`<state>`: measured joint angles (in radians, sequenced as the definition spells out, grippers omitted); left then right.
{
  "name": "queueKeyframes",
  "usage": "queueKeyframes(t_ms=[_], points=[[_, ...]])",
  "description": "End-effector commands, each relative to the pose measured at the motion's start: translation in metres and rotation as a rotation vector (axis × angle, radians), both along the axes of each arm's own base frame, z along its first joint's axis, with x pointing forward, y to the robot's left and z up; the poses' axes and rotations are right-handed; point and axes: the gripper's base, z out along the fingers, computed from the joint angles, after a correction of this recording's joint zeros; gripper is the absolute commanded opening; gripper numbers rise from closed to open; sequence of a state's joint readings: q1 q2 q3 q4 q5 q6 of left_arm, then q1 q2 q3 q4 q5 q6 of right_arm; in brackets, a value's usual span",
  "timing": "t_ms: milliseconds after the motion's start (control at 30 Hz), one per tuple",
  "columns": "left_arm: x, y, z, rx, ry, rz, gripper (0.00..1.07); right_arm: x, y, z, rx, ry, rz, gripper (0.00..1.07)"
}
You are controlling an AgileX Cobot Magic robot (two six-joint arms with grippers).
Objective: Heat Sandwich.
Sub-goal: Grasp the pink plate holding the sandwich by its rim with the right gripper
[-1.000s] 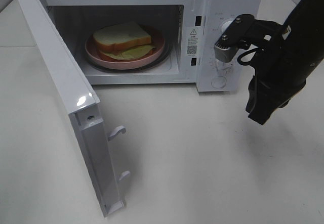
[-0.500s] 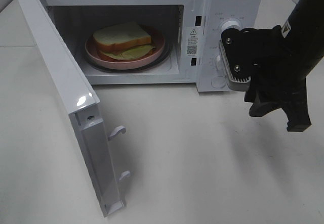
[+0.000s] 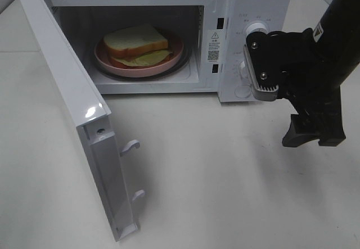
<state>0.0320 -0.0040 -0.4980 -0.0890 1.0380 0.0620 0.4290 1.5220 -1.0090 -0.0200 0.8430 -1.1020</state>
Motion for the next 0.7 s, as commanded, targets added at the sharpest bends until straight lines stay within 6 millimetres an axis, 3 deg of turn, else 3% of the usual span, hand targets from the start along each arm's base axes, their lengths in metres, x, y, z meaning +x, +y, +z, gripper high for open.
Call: queueKeyframes(t_ms=[33,700], points=[[-0.003,0.000,-0.001,-0.003,-0.024,0.002,1.01,0.000,0.000,0.003,0.017,-0.005,-0.077,0.89],[-0.003,0.000,-0.001,-0.003,-0.024,0.002,1.01,-0.002,0.015,0.004,-0.037,-0.085,0.052,0.88]])
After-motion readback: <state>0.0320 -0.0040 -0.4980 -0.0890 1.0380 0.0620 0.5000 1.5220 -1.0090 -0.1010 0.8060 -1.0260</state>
